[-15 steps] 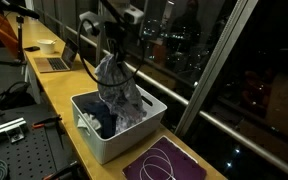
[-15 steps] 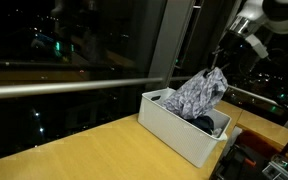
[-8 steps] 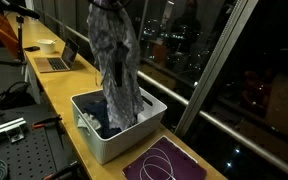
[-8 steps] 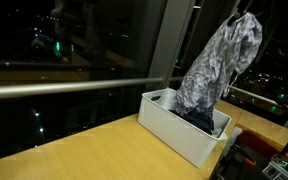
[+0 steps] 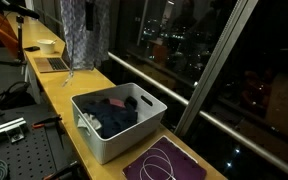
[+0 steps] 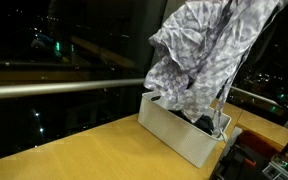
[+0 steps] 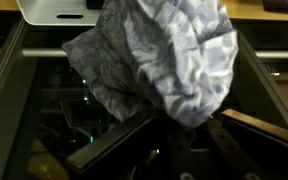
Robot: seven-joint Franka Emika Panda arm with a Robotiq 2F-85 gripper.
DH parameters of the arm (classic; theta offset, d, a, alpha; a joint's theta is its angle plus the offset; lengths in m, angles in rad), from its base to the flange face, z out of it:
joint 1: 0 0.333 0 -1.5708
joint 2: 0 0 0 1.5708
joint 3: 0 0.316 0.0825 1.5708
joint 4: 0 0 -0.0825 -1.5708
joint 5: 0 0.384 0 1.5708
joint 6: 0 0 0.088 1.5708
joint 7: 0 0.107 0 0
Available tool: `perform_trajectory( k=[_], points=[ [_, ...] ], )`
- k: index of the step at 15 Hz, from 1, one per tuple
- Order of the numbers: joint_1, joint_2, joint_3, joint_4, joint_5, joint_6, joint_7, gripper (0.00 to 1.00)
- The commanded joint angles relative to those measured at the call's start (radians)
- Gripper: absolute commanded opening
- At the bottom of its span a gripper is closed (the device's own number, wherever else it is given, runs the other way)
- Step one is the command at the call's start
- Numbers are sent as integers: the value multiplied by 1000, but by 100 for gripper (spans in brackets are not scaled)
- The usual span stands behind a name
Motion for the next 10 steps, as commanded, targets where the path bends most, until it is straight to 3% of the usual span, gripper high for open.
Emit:
perform_trajectory(
  k=[1, 6, 10],
  points=[
    [40, 162, 120, 208, -12, -96, 76, 3],
    [105, 397, 268, 248, -65, -39, 171, 3],
    [155, 525, 239, 210, -96, -10, 175, 3]
  ],
)
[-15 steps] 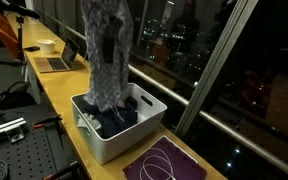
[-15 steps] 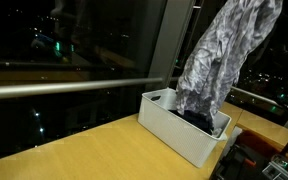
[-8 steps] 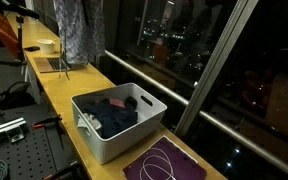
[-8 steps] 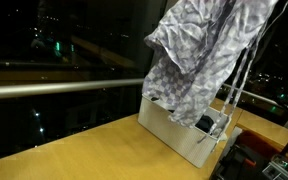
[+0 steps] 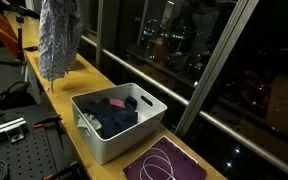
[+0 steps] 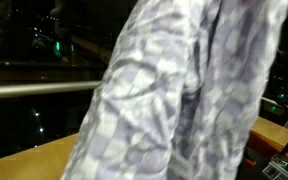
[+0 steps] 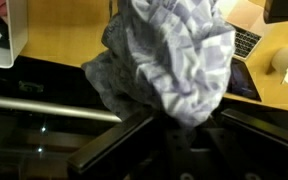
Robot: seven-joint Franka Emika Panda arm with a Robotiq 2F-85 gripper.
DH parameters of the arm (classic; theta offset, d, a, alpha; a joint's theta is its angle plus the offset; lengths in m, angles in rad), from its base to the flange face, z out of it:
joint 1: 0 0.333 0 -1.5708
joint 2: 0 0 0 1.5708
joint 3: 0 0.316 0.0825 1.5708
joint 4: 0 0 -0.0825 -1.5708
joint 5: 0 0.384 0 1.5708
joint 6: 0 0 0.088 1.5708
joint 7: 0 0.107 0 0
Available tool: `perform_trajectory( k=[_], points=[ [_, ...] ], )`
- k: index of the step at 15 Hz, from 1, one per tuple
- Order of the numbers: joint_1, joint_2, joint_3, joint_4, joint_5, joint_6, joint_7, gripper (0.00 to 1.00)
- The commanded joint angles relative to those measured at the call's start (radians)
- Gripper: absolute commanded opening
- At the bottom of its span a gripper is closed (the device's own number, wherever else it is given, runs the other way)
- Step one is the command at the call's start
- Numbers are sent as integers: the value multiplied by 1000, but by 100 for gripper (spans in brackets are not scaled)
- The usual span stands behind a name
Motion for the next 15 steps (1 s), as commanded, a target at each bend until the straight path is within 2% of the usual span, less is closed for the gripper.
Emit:
perform_trajectory(
  k=[1, 7, 14, 15],
  points=[
    [35, 109, -46, 10, -18, 19, -4, 3],
    [34, 171, -115, -45, 23, 32, -27, 3],
    [35, 269, -160, -132, -48, 161, -85, 3],
    [36, 290, -170, -121, -68, 174, -91, 15]
  ],
)
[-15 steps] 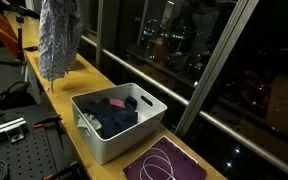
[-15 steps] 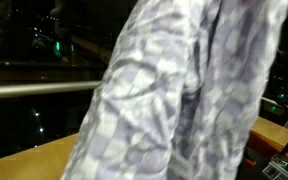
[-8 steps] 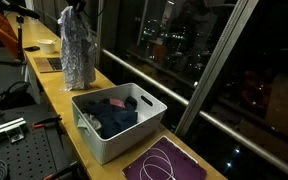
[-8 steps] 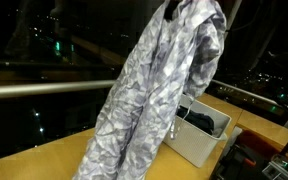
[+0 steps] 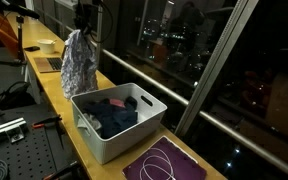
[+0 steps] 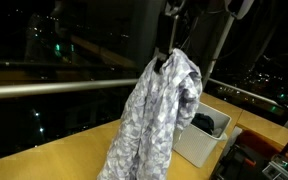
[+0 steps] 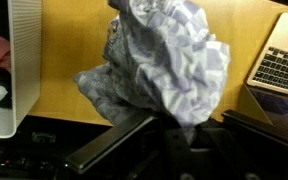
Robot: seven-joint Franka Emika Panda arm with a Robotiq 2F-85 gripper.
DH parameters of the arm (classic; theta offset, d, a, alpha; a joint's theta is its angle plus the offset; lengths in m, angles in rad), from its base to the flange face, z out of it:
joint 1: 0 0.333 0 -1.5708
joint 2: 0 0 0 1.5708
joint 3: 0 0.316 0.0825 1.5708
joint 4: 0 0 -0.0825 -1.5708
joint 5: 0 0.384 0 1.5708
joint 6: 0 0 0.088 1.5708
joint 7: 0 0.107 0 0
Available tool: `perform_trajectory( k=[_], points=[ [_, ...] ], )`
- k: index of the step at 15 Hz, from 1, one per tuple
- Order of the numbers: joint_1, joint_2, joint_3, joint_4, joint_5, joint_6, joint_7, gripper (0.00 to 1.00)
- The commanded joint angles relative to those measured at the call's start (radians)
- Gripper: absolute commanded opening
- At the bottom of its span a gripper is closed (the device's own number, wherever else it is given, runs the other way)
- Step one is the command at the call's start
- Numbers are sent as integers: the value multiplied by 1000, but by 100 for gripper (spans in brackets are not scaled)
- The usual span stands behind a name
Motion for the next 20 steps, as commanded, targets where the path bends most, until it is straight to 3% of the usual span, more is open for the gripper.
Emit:
perform_trajectory(
  k=[1, 3, 11, 20],
  points=[
    [20, 46, -48, 1, -62, 64, -38, 37],
    [10, 52, -68, 0, -76, 76, -55, 42],
    [-47, 11, -151, -124, -75, 162, -84, 100],
    [-169, 14, -286, -320, -139, 356, -123, 100]
  ],
)
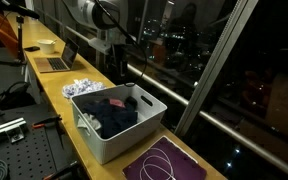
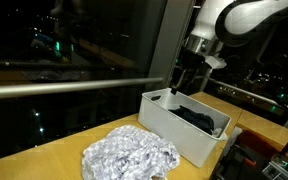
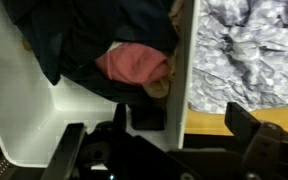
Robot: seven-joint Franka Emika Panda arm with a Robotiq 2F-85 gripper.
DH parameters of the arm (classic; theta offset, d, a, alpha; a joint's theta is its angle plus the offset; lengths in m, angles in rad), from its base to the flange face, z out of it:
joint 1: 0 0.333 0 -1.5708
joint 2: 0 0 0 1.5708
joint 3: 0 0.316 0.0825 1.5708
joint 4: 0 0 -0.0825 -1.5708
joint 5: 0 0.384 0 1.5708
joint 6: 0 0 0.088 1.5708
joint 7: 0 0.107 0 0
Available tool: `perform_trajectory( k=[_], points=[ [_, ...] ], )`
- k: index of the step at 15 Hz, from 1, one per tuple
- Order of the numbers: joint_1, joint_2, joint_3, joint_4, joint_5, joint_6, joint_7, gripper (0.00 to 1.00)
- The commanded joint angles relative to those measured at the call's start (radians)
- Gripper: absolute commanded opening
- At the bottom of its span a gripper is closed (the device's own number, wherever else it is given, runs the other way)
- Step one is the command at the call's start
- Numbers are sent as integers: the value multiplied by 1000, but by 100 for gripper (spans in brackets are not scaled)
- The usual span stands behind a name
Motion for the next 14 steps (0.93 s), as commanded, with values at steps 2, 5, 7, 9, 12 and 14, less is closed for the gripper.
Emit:
perform_trajectory(
  k=[2, 5, 7, 9, 12, 14],
  points=[
    [-41, -18, -53, -116, -40, 110, -6, 100],
    [-57, 28, -79, -131, -57, 157, -2, 100],
    [-55, 75, -90, -114, -63, 177, 5, 100],
    [-47, 129, -101, -90, -75, 195, 14, 100],
    [-29, 209, -127, -68, -121, 222, 31, 100],
    [-27, 254, -144, -62, -135, 232, 32, 100]
  ],
)
